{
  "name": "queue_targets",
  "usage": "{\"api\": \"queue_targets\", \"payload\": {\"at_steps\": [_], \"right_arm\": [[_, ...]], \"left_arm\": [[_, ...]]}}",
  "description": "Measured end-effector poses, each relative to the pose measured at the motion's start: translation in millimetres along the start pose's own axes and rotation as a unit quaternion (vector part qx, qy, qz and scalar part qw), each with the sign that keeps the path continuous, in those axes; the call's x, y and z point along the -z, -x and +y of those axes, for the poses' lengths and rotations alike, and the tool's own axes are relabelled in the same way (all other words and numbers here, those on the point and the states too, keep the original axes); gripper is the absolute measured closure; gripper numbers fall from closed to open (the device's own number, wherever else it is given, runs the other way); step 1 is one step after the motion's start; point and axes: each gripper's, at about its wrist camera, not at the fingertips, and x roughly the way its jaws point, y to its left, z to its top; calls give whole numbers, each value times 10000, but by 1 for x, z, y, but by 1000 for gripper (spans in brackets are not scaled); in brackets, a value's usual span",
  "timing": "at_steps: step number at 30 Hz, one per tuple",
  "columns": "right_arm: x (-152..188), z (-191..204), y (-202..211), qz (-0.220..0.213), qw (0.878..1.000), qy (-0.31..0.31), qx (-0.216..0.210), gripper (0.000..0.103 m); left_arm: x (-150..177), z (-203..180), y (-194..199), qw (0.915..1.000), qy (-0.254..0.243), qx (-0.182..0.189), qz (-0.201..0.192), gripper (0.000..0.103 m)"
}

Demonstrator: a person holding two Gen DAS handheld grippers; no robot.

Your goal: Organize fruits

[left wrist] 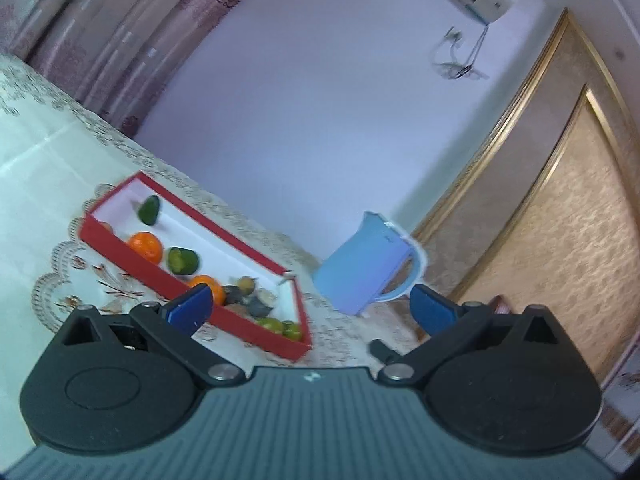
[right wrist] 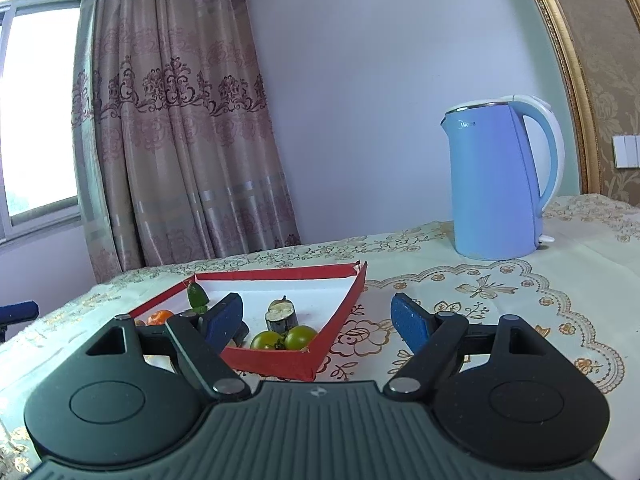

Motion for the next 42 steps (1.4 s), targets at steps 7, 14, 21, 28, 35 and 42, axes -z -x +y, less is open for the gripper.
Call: {"api": "queue_targets", "payload": {"at_steps": [7,14,21,28,35,42], "right_arm": [[1,8,-3,93,9992,257,277,21],[6,21,-4,175,9968,512,584,16],[12,36,-1,242,9969,514,542,16],[16,56,1,315,9967,544,521,16],[27,106,-8,556,9903,956,846,16],[32,131,-20,666,9871,1142,899,16]], "left_arm": [[14,-37,-25,9548,-1645,-2465,-214,0],[34,-46,-52,9043,-2460,-3477,-281,0],[40,-25,-68,8938,-2207,-3903,-6,0],[43,-16,-71,8866,-2174,-4080,143,0],[43,-20,-66,8830,-2168,-4163,-7,0],[42,-21,-59,8792,-2140,-4256,-98,0]]}}
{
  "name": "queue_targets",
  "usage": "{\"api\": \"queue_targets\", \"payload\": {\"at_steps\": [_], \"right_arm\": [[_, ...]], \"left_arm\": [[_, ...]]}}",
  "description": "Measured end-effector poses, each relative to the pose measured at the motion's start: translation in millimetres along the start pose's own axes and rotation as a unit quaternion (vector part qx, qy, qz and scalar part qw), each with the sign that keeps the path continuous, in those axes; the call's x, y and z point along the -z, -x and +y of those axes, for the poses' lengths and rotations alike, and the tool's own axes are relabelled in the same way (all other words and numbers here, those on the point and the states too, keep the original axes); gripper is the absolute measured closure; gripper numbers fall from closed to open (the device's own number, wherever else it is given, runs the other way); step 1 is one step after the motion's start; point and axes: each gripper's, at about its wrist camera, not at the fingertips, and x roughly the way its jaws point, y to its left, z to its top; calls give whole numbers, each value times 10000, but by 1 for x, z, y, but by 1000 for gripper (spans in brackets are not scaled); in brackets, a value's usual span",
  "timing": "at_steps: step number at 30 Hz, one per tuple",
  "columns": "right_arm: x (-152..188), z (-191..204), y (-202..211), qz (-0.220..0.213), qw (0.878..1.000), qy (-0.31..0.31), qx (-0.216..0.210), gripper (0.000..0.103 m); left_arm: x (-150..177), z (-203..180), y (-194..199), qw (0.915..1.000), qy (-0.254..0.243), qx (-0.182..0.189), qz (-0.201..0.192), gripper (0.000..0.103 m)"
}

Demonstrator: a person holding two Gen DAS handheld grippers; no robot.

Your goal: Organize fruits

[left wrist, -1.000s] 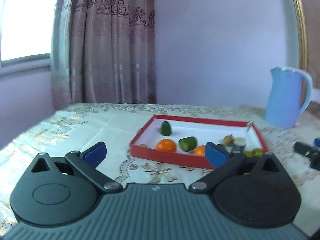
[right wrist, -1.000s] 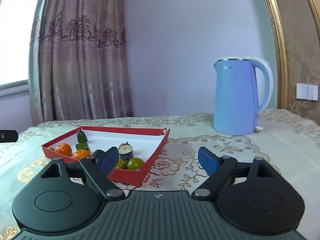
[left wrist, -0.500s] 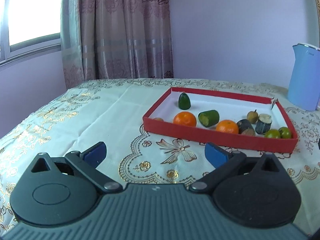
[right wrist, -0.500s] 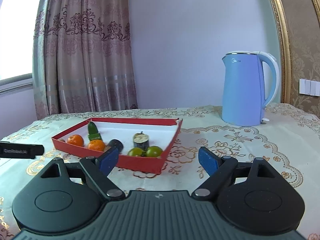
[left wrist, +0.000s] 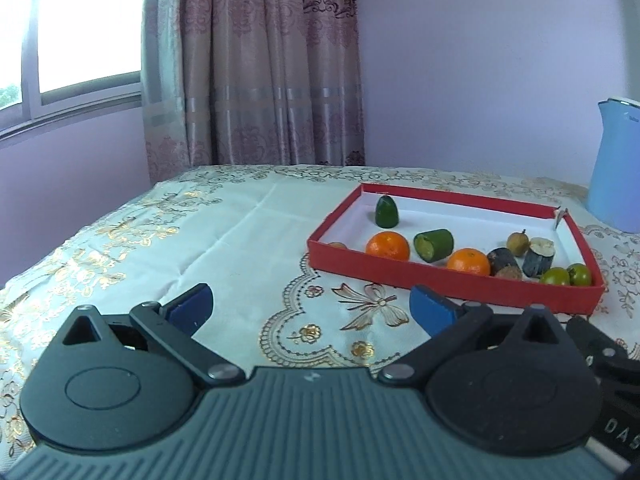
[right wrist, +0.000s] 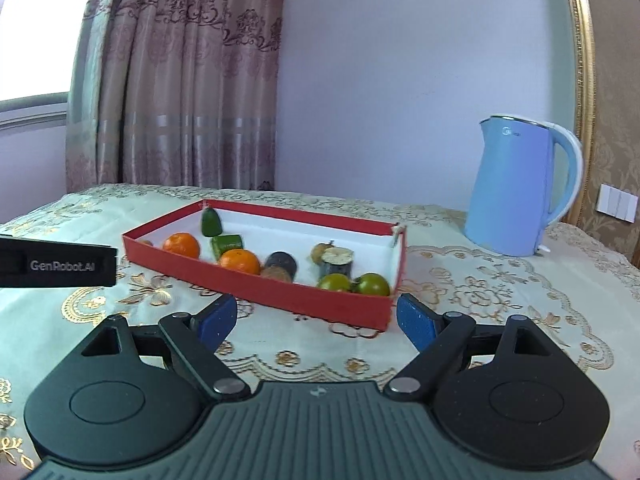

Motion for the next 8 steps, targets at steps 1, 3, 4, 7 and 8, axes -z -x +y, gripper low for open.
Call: {"api": "queue_targets", "payload": {"at_steps": [1,3,4,7,8], "right_arm": [[0,2,0,-11,10000,38,-11,16],[0,5,0,-20,10000,89,-17,16],[1,5,0,-24,10000,85,-38,16],[0,5,-2,-2,10000,63,-52,16],[1,5,-2,5,10000,46,-62,16]], "left_arm": [[0,1,0,10000,8,-17,-8,0],[0,3,0,10000,35,-3,0,0],[0,4,-1,10000,55,8,7,0],[1,5,-1,10000,85,17,-4,0],[1,4,-1,10000,64,9,-24,0]]}}
